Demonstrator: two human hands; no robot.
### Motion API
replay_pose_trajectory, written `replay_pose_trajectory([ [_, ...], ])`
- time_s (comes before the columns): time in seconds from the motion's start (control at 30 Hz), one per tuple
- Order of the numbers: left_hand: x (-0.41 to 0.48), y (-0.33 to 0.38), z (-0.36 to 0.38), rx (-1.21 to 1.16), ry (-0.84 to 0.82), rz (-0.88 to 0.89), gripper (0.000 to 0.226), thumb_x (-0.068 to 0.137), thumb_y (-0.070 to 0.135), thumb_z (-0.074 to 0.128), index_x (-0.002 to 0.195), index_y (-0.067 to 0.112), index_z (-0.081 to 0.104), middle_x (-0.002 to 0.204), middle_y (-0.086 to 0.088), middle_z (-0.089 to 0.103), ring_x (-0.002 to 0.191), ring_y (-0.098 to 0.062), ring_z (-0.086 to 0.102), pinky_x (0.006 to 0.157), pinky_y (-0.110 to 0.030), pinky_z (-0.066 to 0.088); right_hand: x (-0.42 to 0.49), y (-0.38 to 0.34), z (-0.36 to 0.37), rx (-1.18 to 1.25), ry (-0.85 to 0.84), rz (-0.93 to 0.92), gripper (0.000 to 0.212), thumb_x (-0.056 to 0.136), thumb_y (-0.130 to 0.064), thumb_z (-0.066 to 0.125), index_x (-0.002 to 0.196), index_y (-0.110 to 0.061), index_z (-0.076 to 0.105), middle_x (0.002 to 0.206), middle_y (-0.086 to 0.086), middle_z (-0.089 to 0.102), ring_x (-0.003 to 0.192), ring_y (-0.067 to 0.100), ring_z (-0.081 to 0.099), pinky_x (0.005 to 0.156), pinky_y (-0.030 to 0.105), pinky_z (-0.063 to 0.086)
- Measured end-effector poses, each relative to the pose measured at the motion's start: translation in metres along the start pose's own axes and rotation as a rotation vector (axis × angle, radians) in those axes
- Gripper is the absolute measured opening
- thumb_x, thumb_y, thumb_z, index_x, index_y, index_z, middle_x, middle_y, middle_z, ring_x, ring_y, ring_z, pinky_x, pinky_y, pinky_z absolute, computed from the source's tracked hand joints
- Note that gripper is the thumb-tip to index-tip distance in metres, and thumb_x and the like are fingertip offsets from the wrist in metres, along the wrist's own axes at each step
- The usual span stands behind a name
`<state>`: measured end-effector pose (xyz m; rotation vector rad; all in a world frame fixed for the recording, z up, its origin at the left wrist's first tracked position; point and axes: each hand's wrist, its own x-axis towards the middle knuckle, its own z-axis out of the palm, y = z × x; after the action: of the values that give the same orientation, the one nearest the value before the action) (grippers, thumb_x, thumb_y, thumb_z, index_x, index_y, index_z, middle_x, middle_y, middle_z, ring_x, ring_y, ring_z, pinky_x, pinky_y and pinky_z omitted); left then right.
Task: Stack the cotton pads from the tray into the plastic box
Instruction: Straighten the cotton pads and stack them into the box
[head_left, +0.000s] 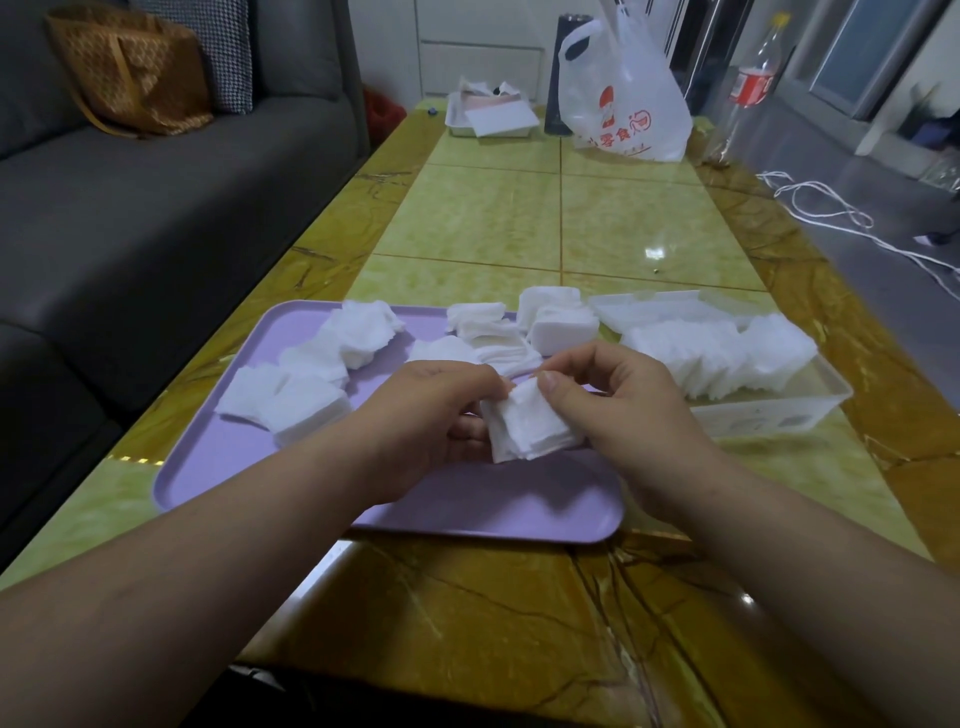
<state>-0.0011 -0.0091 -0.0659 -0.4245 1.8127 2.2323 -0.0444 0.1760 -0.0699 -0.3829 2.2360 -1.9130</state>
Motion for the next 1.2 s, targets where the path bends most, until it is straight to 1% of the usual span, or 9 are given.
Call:
replay_pose_trajectory([
  [0.2, 0.002, -0.001, 0.000, -0.004, 0.031, 0.026, 0.023, 0.084, 0.012, 0.070, 0.106, 0.003, 0.071, 0.092, -0.019, 0.065, 0.069, -0.026, 0.066, 0.069, -0.033, 0.057, -0.001, 0.003, 0.002, 0.001, -0.006, 0.026, 0.004, 0.088, -0.020, 0.075, 0.091, -0.021, 0.074, 0.091, -0.002, 0.076, 0.088, 0.018, 0.070, 0.088, 0.060, 0.057],
  [0.27, 0.004, -0.002, -0.001, -0.010, 0.017, 0.030, 0.033, 0.087, 0.013, 0.068, 0.112, -0.008, 0.068, 0.099, -0.023, 0.068, 0.084, -0.032, 0.066, 0.077, -0.038, 0.058, 0.000, 0.003, 0.001, 0.023, -0.009, 0.051, 0.018, 0.083, -0.022, 0.078, 0.100, -0.024, 0.072, 0.097, 0.002, 0.076, 0.092, 0.023, 0.072, 0.088, 0.059, 0.058],
  [0.37, 0.003, 0.002, -0.002, -0.038, -0.025, 0.021, 0.043, 0.076, 0.013, 0.063, 0.116, -0.001, 0.072, 0.116, -0.024, 0.073, 0.097, -0.036, 0.068, 0.094, -0.047, 0.057, 0.001, 0.002, 0.001, 0.080, -0.024, 0.122, 0.044, 0.078, -0.020, 0.083, 0.120, -0.022, 0.068, 0.106, 0.013, 0.076, 0.101, 0.032, 0.073, 0.092, 0.055, 0.059],
  [0.47, 0.000, 0.002, -0.004, -0.052, -0.028, 0.061, 0.034, 0.077, -0.002, 0.059, 0.108, 0.004, 0.074, 0.105, -0.023, 0.074, 0.087, -0.030, 0.072, 0.078, -0.037, 0.063, 0.000, -0.003, 0.002, 0.174, -0.030, 0.192, 0.030, 0.088, -0.008, 0.077, 0.118, -0.007, 0.070, 0.102, 0.016, 0.077, 0.095, 0.029, 0.075, 0.085, 0.041, 0.063],
  [0.53, -0.001, 0.001, -0.006, -0.053, -0.016, 0.078, 0.030, 0.087, -0.011, 0.056, 0.107, 0.004, 0.073, 0.102, -0.021, 0.074, 0.086, -0.030, 0.073, 0.077, -0.037, 0.063, -0.002, -0.007, 0.002, 0.238, -0.035, 0.224, 0.020, 0.090, -0.004, 0.074, 0.109, 0.000, 0.073, 0.092, 0.015, 0.077, 0.080, 0.023, 0.074, 0.065, 0.030, 0.062],
  [0.6, -0.002, 0.001, -0.005, -0.055, 0.014, 0.081, 0.030, 0.091, -0.013, 0.053, 0.104, 0.005, 0.073, 0.101, -0.018, 0.075, 0.086, -0.029, 0.074, 0.079, -0.038, 0.063, -0.003, -0.008, 0.003, 0.273, -0.013, 0.249, 0.020, 0.089, -0.003, 0.074, 0.108, 0.002, 0.071, 0.092, 0.018, 0.074, 0.077, 0.021, 0.072, 0.060, 0.029, 0.061],
  [0.87, 0.001, 0.002, -0.008, -0.025, 0.166, 0.066, 0.029, 0.090, -0.010, 0.059, 0.111, 0.008, 0.071, 0.101, -0.016, 0.070, 0.087, -0.029, 0.064, 0.074, -0.037, 0.061, -0.002, -0.013, 0.003, 0.327, 0.090, 0.265, 0.016, 0.091, 0.001, 0.070, 0.105, 0.001, 0.062, 0.088, 0.019, 0.072, 0.076, 0.028, 0.070, 0.069, 0.045, 0.063],
  [1.03, -0.005, 0.006, -0.004, -0.073, 0.078, 0.052, 0.030, 0.091, -0.003, 0.066, 0.120, 0.005, 0.068, 0.114, -0.019, 0.074, 0.096, -0.030, 0.072, 0.082, -0.044, 0.062, -0.003, -0.012, 0.004, 0.321, 0.038, 0.258, 0.018, 0.091, -0.001, 0.071, 0.106, 0.002, 0.061, 0.098, 0.026, 0.075, 0.081, 0.030, 0.072, 0.073, 0.044, 0.065],
  [1.2, -0.003, 0.008, -0.010, 0.039, 0.220, 0.145, 0.025, 0.094, -0.002, 0.065, 0.114, 0.010, 0.071, 0.117, -0.019, 0.074, 0.095, -0.026, 0.071, 0.093, -0.049, 0.057, 0.001, -0.006, 0.000, 0.230, 0.162, 0.227, 0.019, 0.093, -0.005, 0.072, 0.109, -0.008, 0.063, 0.082, 0.004, 0.079, 0.076, 0.020, 0.076, 0.075, 0.044, 0.065],
])
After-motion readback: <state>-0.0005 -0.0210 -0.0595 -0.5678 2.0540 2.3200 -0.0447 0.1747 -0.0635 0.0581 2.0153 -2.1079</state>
